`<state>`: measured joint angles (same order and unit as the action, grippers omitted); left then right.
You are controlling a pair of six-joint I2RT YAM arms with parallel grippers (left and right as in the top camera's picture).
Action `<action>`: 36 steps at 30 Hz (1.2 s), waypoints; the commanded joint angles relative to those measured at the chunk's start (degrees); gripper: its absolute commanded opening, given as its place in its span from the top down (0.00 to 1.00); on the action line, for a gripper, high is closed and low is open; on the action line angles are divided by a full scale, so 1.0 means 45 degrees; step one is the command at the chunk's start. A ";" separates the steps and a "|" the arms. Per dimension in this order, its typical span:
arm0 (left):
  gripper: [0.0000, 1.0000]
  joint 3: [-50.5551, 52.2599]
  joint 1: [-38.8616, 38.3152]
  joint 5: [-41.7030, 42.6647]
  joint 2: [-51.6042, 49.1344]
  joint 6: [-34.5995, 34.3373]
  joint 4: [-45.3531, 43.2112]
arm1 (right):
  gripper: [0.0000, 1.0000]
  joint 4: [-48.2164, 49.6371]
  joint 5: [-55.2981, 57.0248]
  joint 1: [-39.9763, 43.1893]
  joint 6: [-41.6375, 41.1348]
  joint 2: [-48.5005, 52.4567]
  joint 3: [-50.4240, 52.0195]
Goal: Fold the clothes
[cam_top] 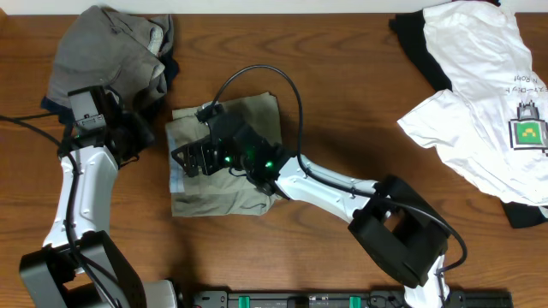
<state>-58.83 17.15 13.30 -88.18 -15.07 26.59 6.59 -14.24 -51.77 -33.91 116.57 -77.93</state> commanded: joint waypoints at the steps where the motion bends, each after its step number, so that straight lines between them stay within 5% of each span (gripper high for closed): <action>1: 0.58 0.0092 0.0044 -0.0199 0.0117 -0.0058 0.0024 | 0.01 -0.1146 0.0058 0.0554 0.0389 -0.0529 -0.0801; 9: 0.58 0.0092 -0.0087 0.0092 0.0117 -0.0005 0.0952 | 0.01 -0.9126 0.0068 0.2856 0.1870 -0.1200 -0.3633; 14: 0.58 0.0092 -0.0593 0.0092 0.0117 0.0209 0.1729 | 0.04 -1.1011 -0.0165 0.3798 0.2229 -0.1035 -0.3701; 18: 0.58 0.0092 -0.0957 0.0087 0.0117 0.0282 0.1797 | 0.34 -1.1443 -0.0967 0.3769 0.2929 -0.0612 -0.3691; 21: 0.58 0.0092 -0.0971 0.0083 0.0117 0.0282 0.1749 | 0.87 -1.1565 -0.1384 0.3517 0.3274 -0.0257 -0.3691; 23: 0.58 0.0092 -0.0971 0.0083 0.0117 0.0282 0.1739 | 0.99 -1.1642 -0.1647 0.3308 0.3468 -0.0005 -0.3691; 36: 0.58 0.0092 -0.0971 0.0083 0.0117 0.0277 0.1753 | 0.99 -1.3221 -0.3585 0.3944 0.3939 0.1588 -0.3691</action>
<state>-58.74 12.73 13.54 -88.18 -14.76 34.39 -52.75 -26.39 -35.68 -17.74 122.21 -94.02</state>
